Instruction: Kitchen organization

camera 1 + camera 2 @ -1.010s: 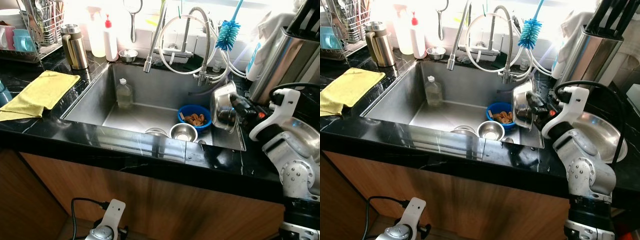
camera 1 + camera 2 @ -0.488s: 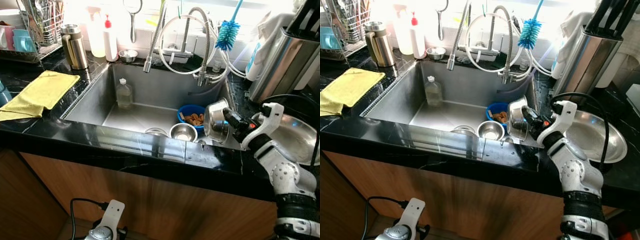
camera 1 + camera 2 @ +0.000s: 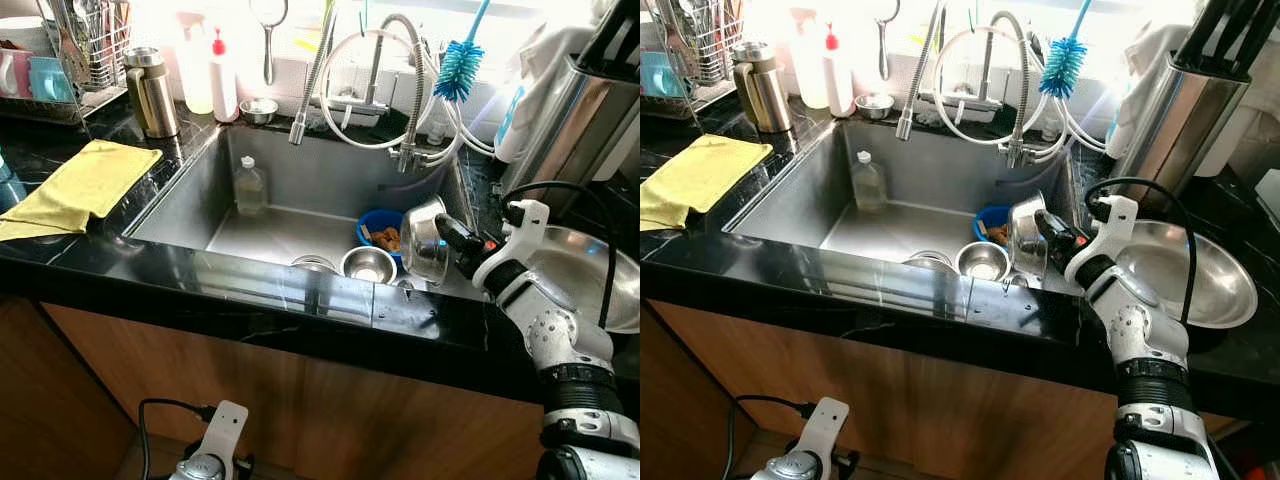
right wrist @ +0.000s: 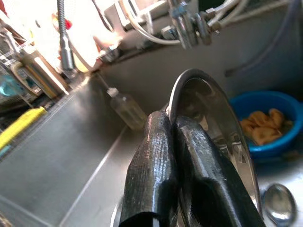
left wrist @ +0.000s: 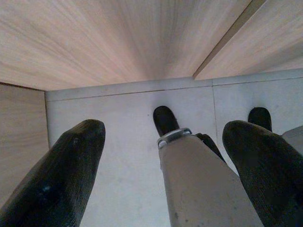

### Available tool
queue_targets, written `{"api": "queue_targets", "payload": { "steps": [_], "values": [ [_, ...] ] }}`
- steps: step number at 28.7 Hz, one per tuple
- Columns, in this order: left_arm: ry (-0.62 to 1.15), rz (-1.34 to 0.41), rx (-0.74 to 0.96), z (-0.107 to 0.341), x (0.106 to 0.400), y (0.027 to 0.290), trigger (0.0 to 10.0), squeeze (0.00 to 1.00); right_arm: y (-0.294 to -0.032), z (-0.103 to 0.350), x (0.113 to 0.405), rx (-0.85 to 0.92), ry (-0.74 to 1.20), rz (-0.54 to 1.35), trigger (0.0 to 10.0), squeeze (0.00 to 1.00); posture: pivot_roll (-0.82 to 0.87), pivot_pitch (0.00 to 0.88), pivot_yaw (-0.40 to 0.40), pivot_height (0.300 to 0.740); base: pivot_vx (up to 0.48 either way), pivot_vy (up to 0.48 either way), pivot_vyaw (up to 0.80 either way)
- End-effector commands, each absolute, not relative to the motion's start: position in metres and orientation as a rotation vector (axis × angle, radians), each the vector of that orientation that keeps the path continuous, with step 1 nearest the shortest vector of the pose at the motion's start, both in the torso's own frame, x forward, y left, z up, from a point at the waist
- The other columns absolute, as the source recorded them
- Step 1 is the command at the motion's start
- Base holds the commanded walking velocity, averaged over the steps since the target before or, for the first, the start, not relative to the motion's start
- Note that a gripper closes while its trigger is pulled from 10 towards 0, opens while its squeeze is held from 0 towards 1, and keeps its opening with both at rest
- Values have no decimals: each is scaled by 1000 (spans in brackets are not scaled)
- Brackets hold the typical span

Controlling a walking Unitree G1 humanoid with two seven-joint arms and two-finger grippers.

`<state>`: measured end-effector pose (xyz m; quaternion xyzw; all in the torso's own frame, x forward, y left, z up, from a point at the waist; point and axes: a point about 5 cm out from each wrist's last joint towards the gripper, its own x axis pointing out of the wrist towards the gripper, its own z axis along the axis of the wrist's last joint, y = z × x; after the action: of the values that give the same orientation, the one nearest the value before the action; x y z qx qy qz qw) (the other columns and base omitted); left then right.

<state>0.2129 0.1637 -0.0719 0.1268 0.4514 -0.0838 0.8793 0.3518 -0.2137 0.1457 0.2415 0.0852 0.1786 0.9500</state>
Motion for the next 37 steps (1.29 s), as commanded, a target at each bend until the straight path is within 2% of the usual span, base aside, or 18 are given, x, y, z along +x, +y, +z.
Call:
{"api": "queue_targets", "payload": {
  "steps": [1, 2, 10, 11, 12, 13, 21, 22, 23, 26, 27, 28, 29, 33, 34, 35, 36, 37],
  "values": [
    [937, -173, 257, -72, 213, 162, 10000, 0, -216, 156, 357, 464, 141, 366, 10000, 620, 63, 0, -101, 736, 0, 0, 0],
    [937, -173, 256, -72, 213, 162, 10000, 0, -216, 155, 357, 458, 147, 364, 10000, 929, 64, 0, -102, 736, 0, 0, 0],
    [937, -173, 256, -72, 213, 160, 10000, 0, -217, 153, 360, 454, 148, 359, 10000, 925, 65, 0, -102, 736, 0, 0, 0],
    [937, -174, 256, -72, 213, 160, 10000, 0, -216, 153, 360, 451, 147, 359, 10000, 843, 65, 0, -102, 736, 0, 0, 0],
    [937, -174, 256, -72, 213, 160, 10000, 0, -216, 153, 360, 451, 147, 359, 10000, 843, 65, 0, -102, 736, 0, 0, 0],
    [938, -174, 256, -72, 213, 160, 10000, 0, -216, 153, 361, 447, 145, 357, 10000, 12, 65, 0, -102, 736, 0, 0, 0],
    [940, -174, 258, -72, 213, 161, 10000, 0, -215, 149, 360, 444, 161, 355, 10000, 0, 63, 0, -102, 736, 0, 0, 0],
    [941, -173, 258, -72, 213, 161, 10000, 0, -215, 147, 361, 439, 180, 342, 10000, 380, 64, 0, -103, 736, 0, 0, 0],
    [941, -173, 258, -72, 213, 161, 10000, 0, -215, 147, 361, 425, 184, 342, 10000, 1000, 64, 0, -103, 736, 0, 0, 0],
    [942, -172, 258, -72, 212, 162, 10000, 0, -216, 148, 362, 384, 188, 335, 10000, 1000, 62, 0, -103, 736, 0, 0, 0],
    [942, -172, 258, -72, 212, 162, 10000, 0, -217, 150, 363, 353, 194, 328, 10000, 239, 61, 0, -103, 736, 0, 0, 0],
    [943, -173, 258, -73, 212, 161, 10000, 0, -217, 150, 363, 335, 197, 326, 10000, 239, 61, 0, -103, 736, 0, 0, 0],
    [943, -173, 258, -73, 212, 161, 10000, 0, -217, 150, 364, 313, 205, 325, 10000, 0, 62, 0, -104, 736, 0, 0, 0],
    [944, -175, 258, -73, 212, 160, 10000, 0, -217, 151, 364, 240, 231, 333, 10000, 0, 61, 0, -105, 736, 0, 0, 0],
    [945, -175, 258, -73, 211, 159, 10000, 0, -216, 152, 365, 221, 237, 338, 10000, 247, 61, 0, -106, 736, 0, 0, 0],
    [945, -176, 257, -73, 211, 159, 10000, 0, -216, 152, 365, 215, 238, 339, 10000, 749, 61, 0, -106, 736, 0, 0, 0],
    [946, -177, 258, -73, 211, 159, 10000, 0, -215, 153, 365, 186, 244, 340, 10000, 1000, 60, 0, -105, 736, 0, 0, 0],
    [947, -177, 258, -74, 211, 159, 10000, 0, -216, 154, 366, 168, 244, 334, 10000, 1000, 60, 0, -105, 736, 0, 0, 0]
  ]
}}
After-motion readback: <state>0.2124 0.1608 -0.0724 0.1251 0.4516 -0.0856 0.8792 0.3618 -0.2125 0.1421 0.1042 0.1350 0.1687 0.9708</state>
